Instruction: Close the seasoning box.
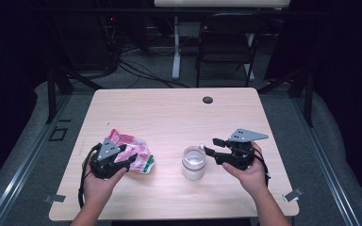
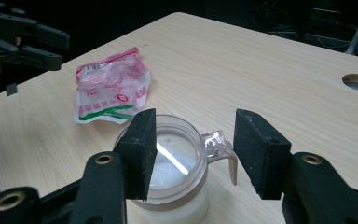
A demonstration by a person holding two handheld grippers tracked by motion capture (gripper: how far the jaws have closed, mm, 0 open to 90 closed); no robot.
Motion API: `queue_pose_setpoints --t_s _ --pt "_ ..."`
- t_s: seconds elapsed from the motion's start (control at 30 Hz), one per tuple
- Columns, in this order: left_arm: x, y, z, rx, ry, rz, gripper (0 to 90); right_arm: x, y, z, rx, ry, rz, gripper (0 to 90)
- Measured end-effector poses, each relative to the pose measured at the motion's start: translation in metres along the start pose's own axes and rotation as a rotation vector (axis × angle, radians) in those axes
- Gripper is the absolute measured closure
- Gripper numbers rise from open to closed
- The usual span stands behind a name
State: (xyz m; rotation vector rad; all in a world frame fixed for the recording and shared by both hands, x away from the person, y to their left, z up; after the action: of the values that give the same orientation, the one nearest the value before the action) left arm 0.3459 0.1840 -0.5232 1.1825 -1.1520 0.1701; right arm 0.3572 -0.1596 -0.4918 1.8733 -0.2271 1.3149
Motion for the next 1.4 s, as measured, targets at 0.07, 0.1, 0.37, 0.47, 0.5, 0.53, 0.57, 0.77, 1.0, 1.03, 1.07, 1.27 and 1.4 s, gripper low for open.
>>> queue_pose_setpoints --t_s 0.07,0.1,0.37,0.47,0.5,0.53,0.57,0.77,1.0,1.03,1.07,1.27,1.4 --pt "-0.004 0.001 -0.003 0.007 0.005 -0.001 46.7 0.0 0.0 0.001 -0.004 -0.006 0.002 49.3" --pt "-0.011 0.002 -0.008 0.013 0.014 -0.001 46.6 -0.001 0.0 0.003 -0.005 -0.011 0.002 49.3" --pt "-0.043 -0.004 -0.021 -0.001 0.089 0.004 46.3 -0.01 -0.003 0.017 -0.039 -0.049 -0.014 49.3" --pt "-0.047 -0.004 -0.026 0.017 0.086 0.001 46.4 -0.014 -0.004 0.026 -0.066 -0.069 -0.02 49.4" --pt "-0.048 -0.004 -0.028 0.022 0.088 0.002 46.4 -0.016 -0.005 0.028 -0.07 -0.076 -0.02 49.5" --pt "-0.049 -0.003 -0.028 0.02 0.095 0.008 46.4 -0.017 -0.005 0.03 -0.075 -0.083 -0.022 49.5" --pt "-0.05 -0.003 -0.029 0.023 0.093 0.008 46.4 -0.019 -0.005 0.033 -0.08 -0.082 -0.025 49.5" --pt "-0.055 -0.009 -0.033 0.027 0.094 -0.017 46.2 -0.027 -0.006 0.046 -0.137 -0.107 -0.017 50.9" --pt "-0.06 -0.015 -0.038 0.028 0.102 -0.042 46.2 -0.044 -0.013 0.062 -0.195 -0.14 -0.038 52.0" --pt "-0.06 -0.016 -0.038 0.025 0.105 -0.046 46.1 -0.046 -0.015 0.064 -0.194 -0.156 -0.039 52.0" --pt "-0.06 -0.016 -0.038 0.025 0.105 -0.046 46.1 -0.046 -0.015 0.064 -0.194 -0.156 -0.039 52.0" --pt "-0.061 -0.019 -0.035 0.022 0.09 -0.064 45.9 -0.064 -0.025 0.076 -0.199 -0.211 -0.091 51.9" --pt "-0.061 -0.021 -0.034 0.02 0.086 -0.068 45.8 -0.07 -0.031 0.078 -0.202 -0.223 -0.111 51.6"
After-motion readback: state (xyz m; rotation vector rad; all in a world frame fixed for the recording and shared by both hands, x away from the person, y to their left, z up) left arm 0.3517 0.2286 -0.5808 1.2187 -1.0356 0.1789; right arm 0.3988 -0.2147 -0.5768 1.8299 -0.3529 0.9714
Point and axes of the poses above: each handheld gripper's, and its own axes: y roughly backward along the jaws, x roughly out of its top, z roughly to its right, the point moved 6 cm from there along -y, roughly forward along the jaws, and after that the axes turned 4 degrees about -z, right-handed, at the moved point
